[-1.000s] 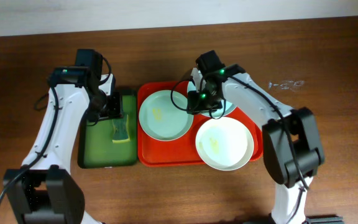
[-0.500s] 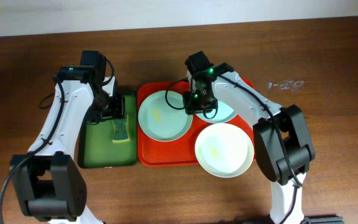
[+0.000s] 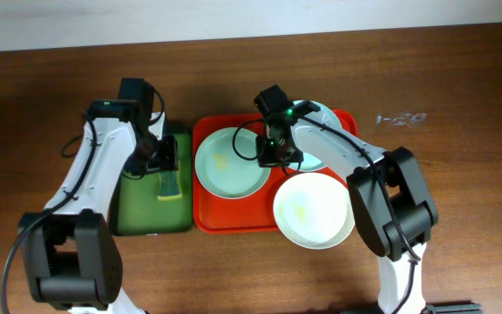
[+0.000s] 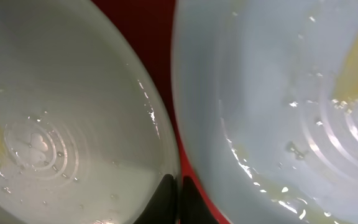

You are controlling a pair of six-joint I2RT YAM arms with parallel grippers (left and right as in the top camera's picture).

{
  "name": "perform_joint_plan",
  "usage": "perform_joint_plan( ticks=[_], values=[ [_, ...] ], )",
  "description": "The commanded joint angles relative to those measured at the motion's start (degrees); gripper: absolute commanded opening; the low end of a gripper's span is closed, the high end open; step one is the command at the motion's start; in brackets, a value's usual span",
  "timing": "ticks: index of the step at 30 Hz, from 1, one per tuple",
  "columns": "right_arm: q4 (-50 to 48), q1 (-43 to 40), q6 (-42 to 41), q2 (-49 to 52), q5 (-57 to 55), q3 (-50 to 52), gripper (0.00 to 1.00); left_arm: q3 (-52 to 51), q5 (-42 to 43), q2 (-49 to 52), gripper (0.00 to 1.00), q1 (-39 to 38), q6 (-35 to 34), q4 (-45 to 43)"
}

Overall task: Clean dirty plates on tray and stack at the side
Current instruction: 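Grasp the green-yellow sponge in the green tray with the left gripper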

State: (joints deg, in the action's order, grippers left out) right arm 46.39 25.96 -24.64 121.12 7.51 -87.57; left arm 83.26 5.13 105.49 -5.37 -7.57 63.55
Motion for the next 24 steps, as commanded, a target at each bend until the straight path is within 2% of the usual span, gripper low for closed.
perform_joint_plan(
  ticks=[1,2,7,9,12,13,14,16,17,19,20,22,23,24],
  values=[
    [1.4,-2.5,-1.4,0.1,0.7,0.5,0.04,-6.0,-0.4,0.6,0.47,-0.3,-0.8,-4.7],
    [1.4,-2.8,-1.0,0.1,4.3,0.5,0.04,-8.2,-0.5,0.6,0.44,-0.3,-1.7,-6.5],
    [2.7,-2.7,-0.9,0.1,4.5,0.6,0.04,-14.1,-0.7,0.6,0.41,-0.3,-2.2,-13.7],
    [2.7,-2.1,-0.9,0.1,4.5,0.6,0.04,-15.4,-1.0,0.6,0.37,-0.3,-2.3,-16.5],
    [2.7,-0.7,-0.9,0.1,4.3,0.6,0.04,-15.7,-4.5,0.6,0.34,-0.3,-3.5,-18.9],
    [2.7,-0.5,-0.9,0.1,4.3,0.6,0.04,-15.7,-4.5,0.6,0.28,-0.3,-3.5,-19.3],
    [2.7,-0.3,-0.9,0.1,4.3,0.6,0.04,-15.8,-4.5,0.6,0.27,-0.3,-3.5,-19.8],
    [2.9,0.5,-0.9,0.1,4.3,0.6,0.09,-17.1,-4.5,0.6,0.33,-0.3,-3.5,-22.0],
    [2.9,0.8,-0.9,0.1,4.3,0.6,0.11,-18.1,-4.5,0.6,0.32,-0.3,-3.5,-22.9],
    [2.9,0.8,-0.9,0.1,4.3,0.7,0.11,-18.4,-4.5,0.6,0.16,-0.3,-3.5,-23.3],
    [2.9,0.8,-0.9,0.1,4.3,0.7,0.11,-18.4,-4.5,0.6,0.01,-0.3,-3.5,-23.4],
    [2.9,0.8,-0.9,0.1,4.3,0.7,0.11,-16.9,-4.5,0.6,0.00,-0.2,-3.5,-22.9],
    [2.9,0.8,-0.9,0.1,4.3,0.7,0.18,-16.7,-4.5,0.6,0.25,-0.2,-3.5,-22.8],
    [2.9,0.8,-0.9,0.1,4.3,0.7,0.24,-16.9,-4.5,0.6,0.28,-0.3,-3.5,-22.4]
  ],
)
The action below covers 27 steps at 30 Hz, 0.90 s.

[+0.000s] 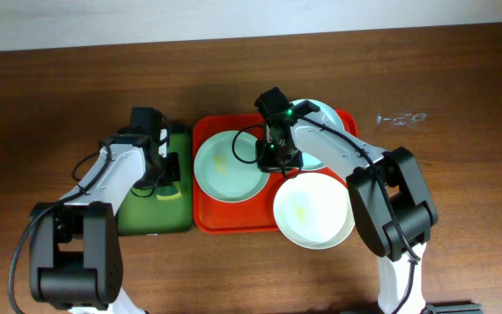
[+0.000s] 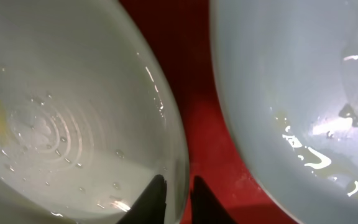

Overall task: Clean dirty plates on tray and stack at the side
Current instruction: 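Grasp the green-yellow sponge in the green tray with the left gripper, then scrub the left plate's surface with the sponge in the left gripper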

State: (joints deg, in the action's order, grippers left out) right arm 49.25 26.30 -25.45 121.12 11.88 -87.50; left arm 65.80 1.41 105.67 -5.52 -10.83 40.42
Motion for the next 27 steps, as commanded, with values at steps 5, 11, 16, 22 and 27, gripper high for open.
perform_joint_plan(
  ticks=[5,11,16,22,27],
  values=[
    [0.0,0.4,-0.1,0.1,-0.5,0.7,0.26,-3.5,-1.9,0.5,0.34,-0.6,-0.2,-1.0],
    [1.2,-0.9,-0.1,0.1,2.1,0.7,0.04,3.9,-3.9,-6.7,0.00,0.7,-0.2,4.3],
    [5.0,-1.3,0.1,-1.9,2.5,0.5,0.43,7.8,-6.0,-14.2,0.00,-0.1,1.6,8.1],
    [-1.6,-1.2,0.1,-1.8,-2.0,1.9,0.11,7.8,-5.7,-14.1,0.00,-0.7,1.5,9.2],
    [0.9,-1.6,-5.2,-3.1,-1.9,2.1,0.04,7.8,-6.0,-12.3,0.00,-0.7,1.6,10.3]
  ],
)
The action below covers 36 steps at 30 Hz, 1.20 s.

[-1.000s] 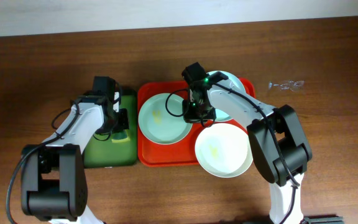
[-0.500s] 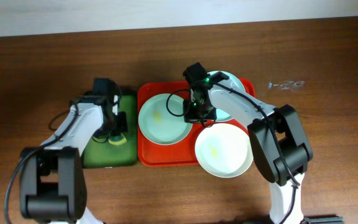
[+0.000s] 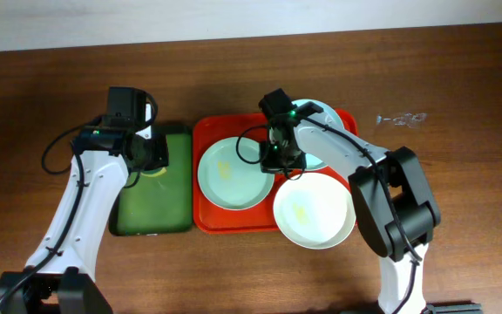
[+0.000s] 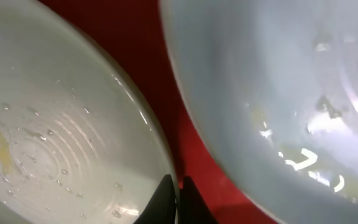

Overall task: Clean dirty plates on tray and stack at the side
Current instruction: 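Scrub the left plate's surface with the sponge in the left gripper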

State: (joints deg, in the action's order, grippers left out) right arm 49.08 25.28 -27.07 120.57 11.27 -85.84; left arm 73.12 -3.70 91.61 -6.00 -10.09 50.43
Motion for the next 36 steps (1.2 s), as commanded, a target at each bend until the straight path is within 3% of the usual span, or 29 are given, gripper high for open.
perform_joint_plan(
  ticks=[1,4,6,7,9,14,17,22,25,29,31,33,36],
  values=[
    [1.7,-0.5,-4.9,-2.6,-1.2,0.4,0.04,0.4,-0.9,3.1,0.00,-0.3,1.2,0.2],
    [2.8,-0.5,-6.8,-2.6,2.2,0.4,0.04,1.2,-0.9,6.5,0.00,-0.3,2.4,1.6],
    [-0.5,-0.7,-0.9,-2.5,1.1,0.4,0.30,2.6,-0.6,6.8,0.00,-0.3,2.5,2.4],
    [-1.5,-0.6,-0.1,-2.5,0.5,0.4,0.31,2.6,-0.7,6.8,0.00,-0.4,2.5,2.4],
    [-2.0,-0.4,-0.2,-2.2,-1.0,0.5,0.04,2.7,-0.7,6.8,0.00,-1.1,2.5,2.4],
    [-1.2,1.7,-3.7,-2.2,-0.4,0.5,0.04,10.6,-0.2,8.8,0.00,-2.7,1.9,6.8],
    [-1.2,1.7,-3.6,-2.2,-0.6,0.5,0.04,10.6,5.6,9.3,0.00,-7.2,0.3,2.9],
    [-1.5,1.7,1.8,-2.2,-0.5,0.5,0.04,10.6,5.7,17.7,0.00,-12.5,-0.1,-4.6],
    [-1.5,1.7,4.8,-2.1,-0.5,0.5,0.04,10.6,9.6,23.3,0.00,-12.6,3.8,-9.1],
    [-1.6,1.7,5.7,-2.1,-0.5,0.5,0.04,10.6,10.4,28.7,0.00,-13.1,3.8,-10.4],
    [-1.6,1.7,5.7,-2.1,-0.3,0.5,0.04,10.6,12.0,31.0,0.00,-14.4,3.8,-9.8],
    [-1.6,1.7,5.7,-2.1,-0.3,0.5,0.04,10.6,23.0,31.5,0.00,-15.9,9.3,-9.4],
    [-1.6,1.7,5.7,-2.1,-0.3,0.5,0.04,15.1,22.1,28.8,0.00,-14.8,9.7,-4.9]
  ],
)
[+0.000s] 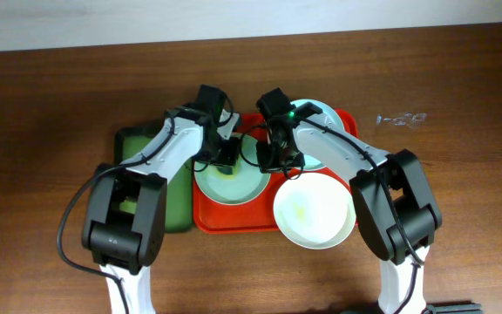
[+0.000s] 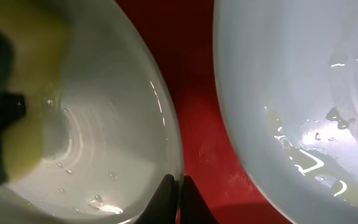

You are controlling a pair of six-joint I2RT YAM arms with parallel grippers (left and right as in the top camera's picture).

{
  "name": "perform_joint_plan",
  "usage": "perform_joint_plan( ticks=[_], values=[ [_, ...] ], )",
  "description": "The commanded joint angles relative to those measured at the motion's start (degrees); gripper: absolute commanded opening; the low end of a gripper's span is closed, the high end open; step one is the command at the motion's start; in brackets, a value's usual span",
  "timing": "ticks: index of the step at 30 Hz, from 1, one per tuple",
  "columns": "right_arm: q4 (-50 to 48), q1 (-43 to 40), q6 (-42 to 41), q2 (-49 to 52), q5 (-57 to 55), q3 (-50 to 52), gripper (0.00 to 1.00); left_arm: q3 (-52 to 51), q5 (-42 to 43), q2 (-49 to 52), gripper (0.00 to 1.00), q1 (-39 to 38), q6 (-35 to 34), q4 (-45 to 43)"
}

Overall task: Clean dirty plates on tray and stack at the side
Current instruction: 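Scrub the left plate's surface with the sponge in the left gripper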

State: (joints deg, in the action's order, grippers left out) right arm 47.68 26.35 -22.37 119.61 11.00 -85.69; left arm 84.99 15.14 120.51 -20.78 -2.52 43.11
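A red tray (image 1: pixel 234 220) carries three pale plates. The left plate (image 1: pixel 225 185) is wet, and my right gripper (image 1: pixel 273 159) is shut on its right rim, fingertips pinched over the edge in the wrist view (image 2: pixel 180 186). My left gripper (image 1: pixel 227 162) presses a yellow-green sponge (image 2: pixel 33 106) onto that plate's (image 2: pixel 104 124) middle, shut on it. A second plate (image 1: pixel 321 144) with yellow smears lies at the tray's back right, close by in the wrist view (image 2: pixel 291 81). A third plate (image 1: pixel 314 211) with a yellow stain overhangs the tray's front right.
A green tray (image 1: pixel 177 187) lies left of the red tray, partly under my left arm. A small clear scrap (image 1: pixel 403 118) lies on the wooden table at the back right. Both arms crowd over the red tray's left half.
My left gripper was raised over the green tray's back edge; now it is on the left plate with the sponge. My right gripper still pinches the plate's rim.
My left gripper stood at the sponge on the green tray, then closed round it. Later the sponge was gone from the green tray and the gripper was raised. Now the sponge rests on the left plate, whose rim my right gripper has stayed at throughout.
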Motion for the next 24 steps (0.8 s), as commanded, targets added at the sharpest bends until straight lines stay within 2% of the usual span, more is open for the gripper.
perform_joint_plan(
  ticks=[1,4,6,10,11,13,14,15,18,19,20,24],
  values=[
    [-0.2,0.7,1.0,-1.2,-0.1,0.3,0.04,4.9,-0.5,-1.9,0.00,1.2,1.9,3.1],
    [-0.2,0.7,1.0,-1.2,-0.1,0.3,0.04,4.2,-5.1,-2.4,0.00,0.9,1.9,3.0],
    [-0.2,0.7,2.0,-1.2,0.0,0.3,0.04,0.7,-11.1,-2.4,0.00,-0.1,0.2,0.6],
    [-0.1,0.7,5.7,-1.2,1.3,0.3,0.05,-6.2,-11.8,-2.3,0.00,-0.2,-2.7,-5.9],
    [-0.2,0.7,5.7,-1.2,1.3,0.3,0.05,-7.5,-9.2,-2.3,0.00,-0.2,-2.8,-6.2],
    [-0.2,0.7,5.7,-1.2,1.3,0.3,0.05,-8.5,5.6,-2.3,0.00,-0.2,0.4,-5.3],
    [-0.1,0.7,5.7,-1.2,1.3,0.3,0.06,-8.4,9.7,-2.4,0.00,-0.2,1.0,-4.9],
    [-0.1,0.7,6.0,-1.2,1.4,0.3,0.08,-7.5,10.2,-2.7,0.00,-0.1,0.9,-3.8],
    [-0.2,0.7,7.6,-1.2,2.5,0.3,0.15,-0.4,-2.1,-6.2,0.00,1.5,0.8,2.0],
    [-0.2,0.7,7.6,-1.2,2.5,0.3,0.16,0.6,-8.8,-7.6,0.00,1.5,-0.2,3.1],
    [-0.2,0.7,7.7,-1.2,2.5,0.3,0.18,0.6,-11.9,-7.7,0.00,1.4,-1.3,3.3],
    [-0.2,0.7,8.7,-1.2,2.5,0.3,0.17,-3.3,-12.8,-5.5,0.00,1.3,-1.4,0.1]
  ],
)
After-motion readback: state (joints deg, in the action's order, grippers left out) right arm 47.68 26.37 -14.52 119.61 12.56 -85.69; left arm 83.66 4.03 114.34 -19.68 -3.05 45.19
